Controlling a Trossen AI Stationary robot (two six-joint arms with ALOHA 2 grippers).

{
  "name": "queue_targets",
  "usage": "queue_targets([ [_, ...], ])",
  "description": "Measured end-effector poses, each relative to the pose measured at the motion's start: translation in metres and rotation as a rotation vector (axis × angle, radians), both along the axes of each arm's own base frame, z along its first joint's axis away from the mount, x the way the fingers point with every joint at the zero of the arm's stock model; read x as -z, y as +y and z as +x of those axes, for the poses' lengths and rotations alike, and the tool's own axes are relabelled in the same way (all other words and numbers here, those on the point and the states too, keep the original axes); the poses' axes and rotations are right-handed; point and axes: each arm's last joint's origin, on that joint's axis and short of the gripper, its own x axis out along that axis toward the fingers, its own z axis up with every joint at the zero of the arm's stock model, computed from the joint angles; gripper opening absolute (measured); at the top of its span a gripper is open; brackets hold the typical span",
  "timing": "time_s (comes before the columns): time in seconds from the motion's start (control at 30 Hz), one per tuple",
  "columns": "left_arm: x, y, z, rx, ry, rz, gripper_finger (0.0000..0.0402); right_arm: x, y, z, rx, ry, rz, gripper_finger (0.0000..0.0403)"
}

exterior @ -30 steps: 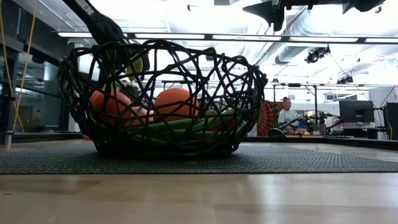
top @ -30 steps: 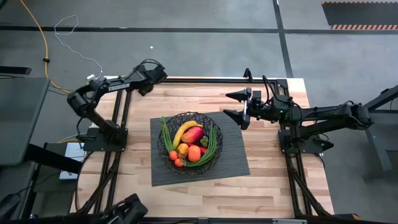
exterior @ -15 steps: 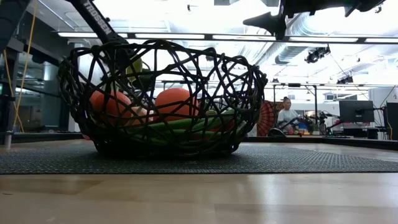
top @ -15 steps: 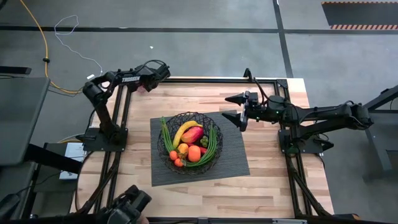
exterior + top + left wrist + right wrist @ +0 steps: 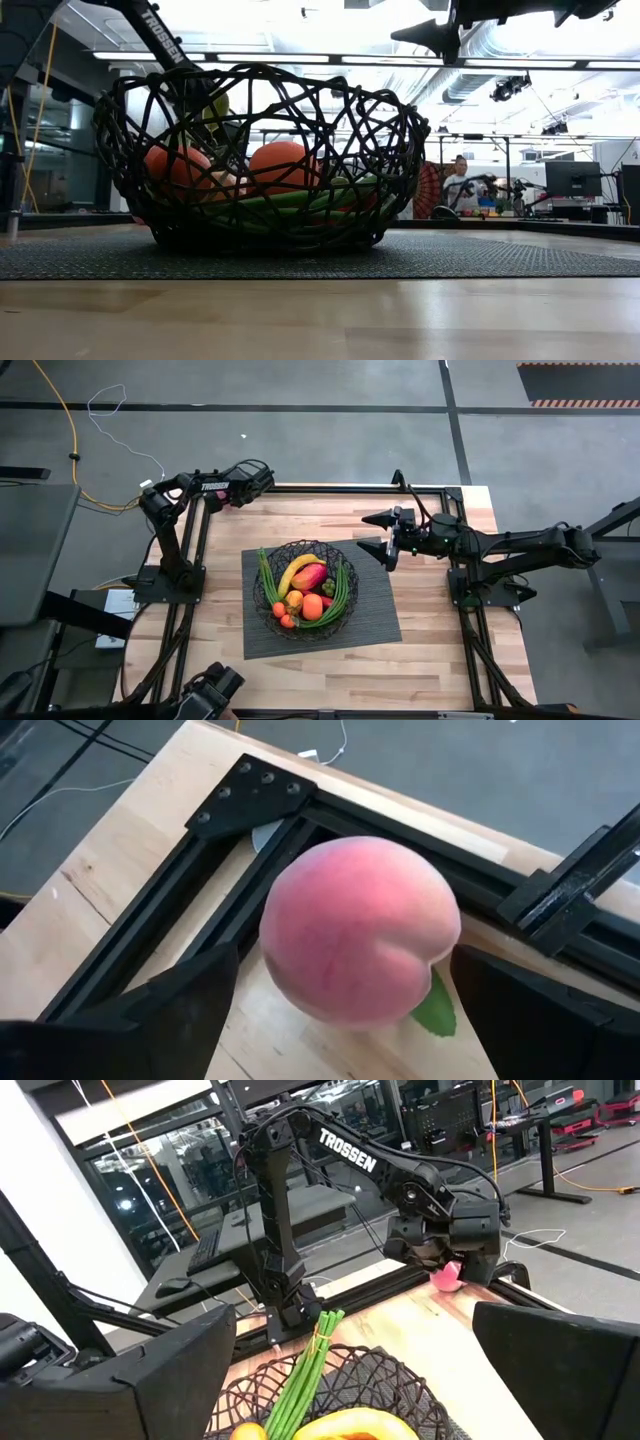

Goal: Build produce basket
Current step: Put the pink peach into the black mesh basket

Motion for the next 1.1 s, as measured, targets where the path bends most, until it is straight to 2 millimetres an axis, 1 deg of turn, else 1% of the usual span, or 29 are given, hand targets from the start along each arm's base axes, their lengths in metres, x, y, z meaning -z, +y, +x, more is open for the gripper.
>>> queue_targets([
  [0.07, 0.0, 0.0, 0.0, -0.002, -0.001, 0.001, 0.0346, 0.0, 0.0, 0.0, 0.0, 0.0, 0.001, 0.0389],
  [0.17, 0.0, 0.0, 0.0, -0.002, -0.002, -0.001, 0.0321, 0.0, 0.0, 0.0, 0.0, -0.001, 0.005, 0.0389],
  [0.3, 0.001, 0.0, 0.0, 0.006, -0.009, -0.019, 0.027, 0.0, 0.0, 0.0, -0.001, -0.008, 0.044, 0.0389],
  [0.47, 0.002, -0.002, 0.0, 0.018, -0.006, -0.035, 0.0203, 0.0, 0.0, 0.0, -0.014, -0.009, 0.048, 0.0389],
  [0.6, 0.002, -0.002, 0.001, 0.023, -0.008, -0.041, 0.0165, 0.0, 0.0, 0.0, -0.015, -0.01, 0.052, 0.0389],
  [0.73, -0.002, -0.005, 0.002, 0.062, -0.021, -0.07, 0.0147, 0.0, 0.001, 0.0, -0.016, -0.01, 0.05, 0.0389],
  [0.9, -0.015, -0.009, 0.006, 0.126, -0.026, -0.068, 0.0137, 0.0, 0.0, 0.0, -0.016, -0.009, 0.049, 0.0389],
  [1.1, -0.026, -0.019, 0.016, 0.181, -0.067, -0.057, 0.0111, 0.0, 0.0, 0.0, -0.016, -0.008, 0.044, 0.0389],
])
